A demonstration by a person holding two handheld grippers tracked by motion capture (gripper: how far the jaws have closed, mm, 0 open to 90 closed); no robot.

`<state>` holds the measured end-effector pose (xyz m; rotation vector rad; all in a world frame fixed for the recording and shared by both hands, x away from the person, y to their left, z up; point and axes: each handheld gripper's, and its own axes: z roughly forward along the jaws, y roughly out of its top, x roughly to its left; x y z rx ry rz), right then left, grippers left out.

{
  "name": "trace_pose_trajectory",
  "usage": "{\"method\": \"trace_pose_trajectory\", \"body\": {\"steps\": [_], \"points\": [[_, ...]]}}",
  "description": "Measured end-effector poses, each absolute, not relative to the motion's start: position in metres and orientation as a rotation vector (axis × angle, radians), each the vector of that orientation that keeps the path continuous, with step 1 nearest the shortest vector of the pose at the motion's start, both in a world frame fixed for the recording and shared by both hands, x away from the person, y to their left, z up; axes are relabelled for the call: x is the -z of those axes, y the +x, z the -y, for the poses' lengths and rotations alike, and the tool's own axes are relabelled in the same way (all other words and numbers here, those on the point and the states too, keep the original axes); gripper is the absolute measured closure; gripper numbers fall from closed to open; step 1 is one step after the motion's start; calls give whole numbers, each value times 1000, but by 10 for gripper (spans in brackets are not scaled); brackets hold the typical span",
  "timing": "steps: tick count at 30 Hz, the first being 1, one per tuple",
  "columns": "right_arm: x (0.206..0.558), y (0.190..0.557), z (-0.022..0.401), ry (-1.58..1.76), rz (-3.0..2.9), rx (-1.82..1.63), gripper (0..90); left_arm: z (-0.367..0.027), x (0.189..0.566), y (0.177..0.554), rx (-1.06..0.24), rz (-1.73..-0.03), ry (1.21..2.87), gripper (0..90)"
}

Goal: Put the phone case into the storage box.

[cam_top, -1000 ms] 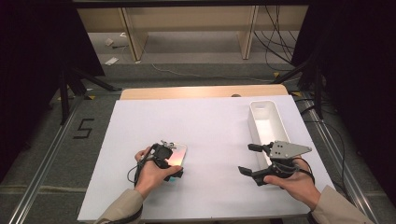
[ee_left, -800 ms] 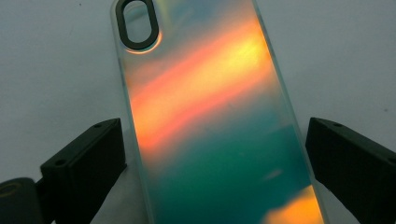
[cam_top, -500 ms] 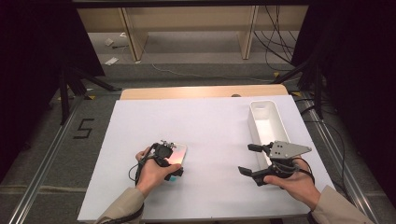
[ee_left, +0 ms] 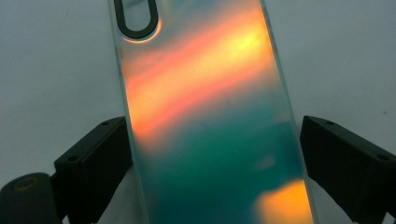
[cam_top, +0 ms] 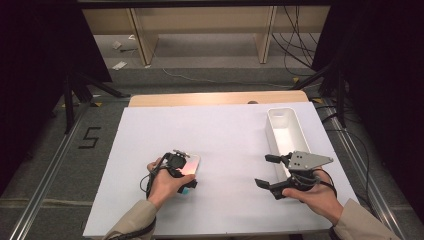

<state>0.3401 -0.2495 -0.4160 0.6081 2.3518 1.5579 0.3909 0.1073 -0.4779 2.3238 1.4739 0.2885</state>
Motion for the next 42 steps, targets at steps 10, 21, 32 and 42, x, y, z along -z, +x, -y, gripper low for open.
{"method": "trace_pose_trajectory", "body": {"steps": [10, 21, 32, 42], "points": [[416, 339, 249, 604, -2354, -1564, 164, -106, 477, 391, -280, -1500, 2321, 100], [416, 339, 249, 601, -2355, -1564, 165, -107, 477, 391, -275, -1506, 2316, 111], [416, 339, 249, 596, -2354, -1563, 165, -108, 477, 390, -280, -1506, 2305, 124], [416, 339, 249, 597, -2355, -1562, 165, -109, 476, 389, -288, -1512, 2291, 158]]}}
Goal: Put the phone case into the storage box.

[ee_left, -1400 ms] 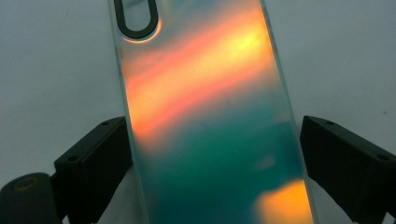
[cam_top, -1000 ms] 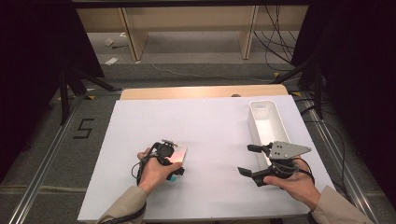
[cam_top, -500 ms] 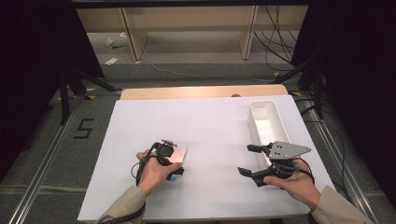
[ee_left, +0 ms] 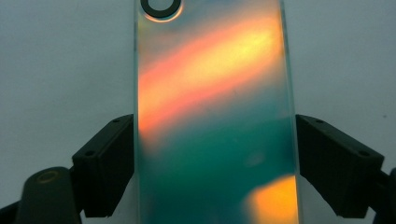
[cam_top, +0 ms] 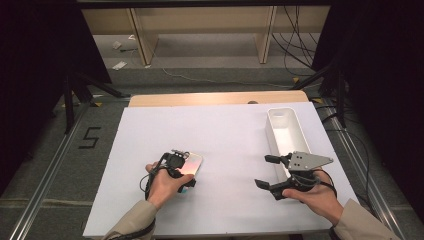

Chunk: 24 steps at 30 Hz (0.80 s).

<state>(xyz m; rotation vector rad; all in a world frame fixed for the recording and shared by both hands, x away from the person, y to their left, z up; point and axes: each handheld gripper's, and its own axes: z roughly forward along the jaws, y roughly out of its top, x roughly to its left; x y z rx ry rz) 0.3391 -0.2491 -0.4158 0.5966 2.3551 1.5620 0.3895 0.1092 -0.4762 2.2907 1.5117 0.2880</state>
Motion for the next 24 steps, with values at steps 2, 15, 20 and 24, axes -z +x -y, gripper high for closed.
{"method": "trace_pose_trajectory", "body": {"steps": [2, 15, 20, 24], "points": [[416, 339, 249, 596, -2355, -1561, 165, -109, 476, 389, -289, -1511, 2290, 159], [416, 339, 249, 597, -2355, -1562, 165, -110, 476, 389, -286, -1513, 2286, 167], [416, 339, 249, 597, -2353, -1563, 165, -111, 476, 389, -286, -1500, 2287, 168], [416, 339, 249, 598, -2352, -1563, 165, -113, 475, 388, -276, -1490, 2264, 168]]}}
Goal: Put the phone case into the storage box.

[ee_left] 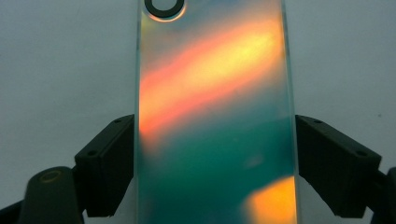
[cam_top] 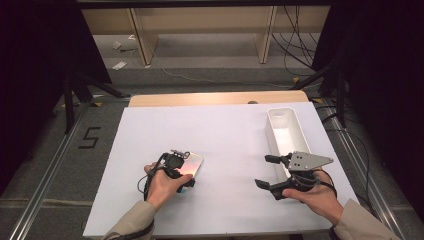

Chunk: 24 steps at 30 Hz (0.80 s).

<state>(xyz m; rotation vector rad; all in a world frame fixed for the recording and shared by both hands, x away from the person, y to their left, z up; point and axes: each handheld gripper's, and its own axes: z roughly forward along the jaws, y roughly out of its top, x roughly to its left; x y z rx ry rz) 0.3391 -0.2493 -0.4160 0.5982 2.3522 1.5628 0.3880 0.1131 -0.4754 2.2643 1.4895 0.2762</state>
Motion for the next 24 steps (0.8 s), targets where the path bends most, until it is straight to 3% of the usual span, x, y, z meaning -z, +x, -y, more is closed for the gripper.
{"method": "trace_pose_trajectory", "body": {"steps": [24], "points": [[416, 340, 249, 616, -2332, -1567, 163, -112, 457, 380, -372, -1279, 2133, 167]]}}
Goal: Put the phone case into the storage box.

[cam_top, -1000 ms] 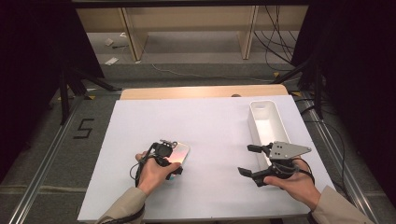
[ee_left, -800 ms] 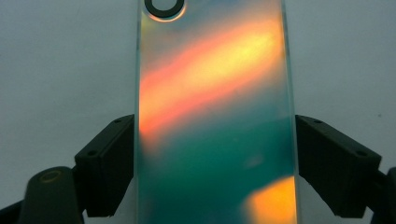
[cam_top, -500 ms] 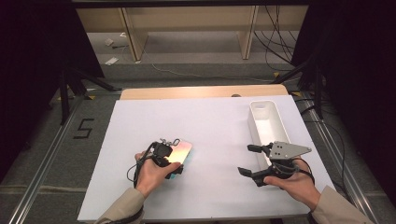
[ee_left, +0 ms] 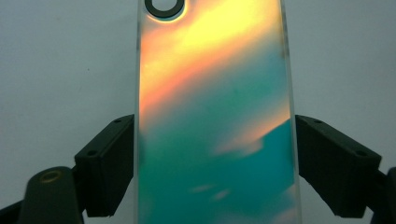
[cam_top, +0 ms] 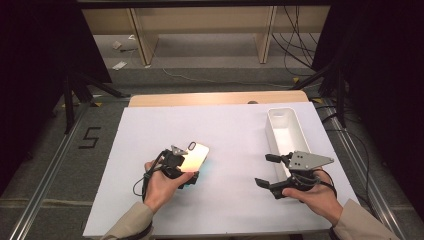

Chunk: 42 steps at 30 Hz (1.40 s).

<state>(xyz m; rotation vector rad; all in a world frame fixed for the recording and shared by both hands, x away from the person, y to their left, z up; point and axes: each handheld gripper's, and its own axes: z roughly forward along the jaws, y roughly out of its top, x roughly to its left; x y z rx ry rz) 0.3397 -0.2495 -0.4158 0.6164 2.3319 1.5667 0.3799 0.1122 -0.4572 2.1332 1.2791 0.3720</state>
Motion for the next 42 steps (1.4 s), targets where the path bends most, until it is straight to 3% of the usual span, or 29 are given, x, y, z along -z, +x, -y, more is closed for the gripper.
{"method": "trace_pose_trajectory", "body": {"steps": [42], "points": [[410, 359, 229, 750, -2226, -1604, 164, -112, 442, 363, -437, -996, 2021, 168]]}}
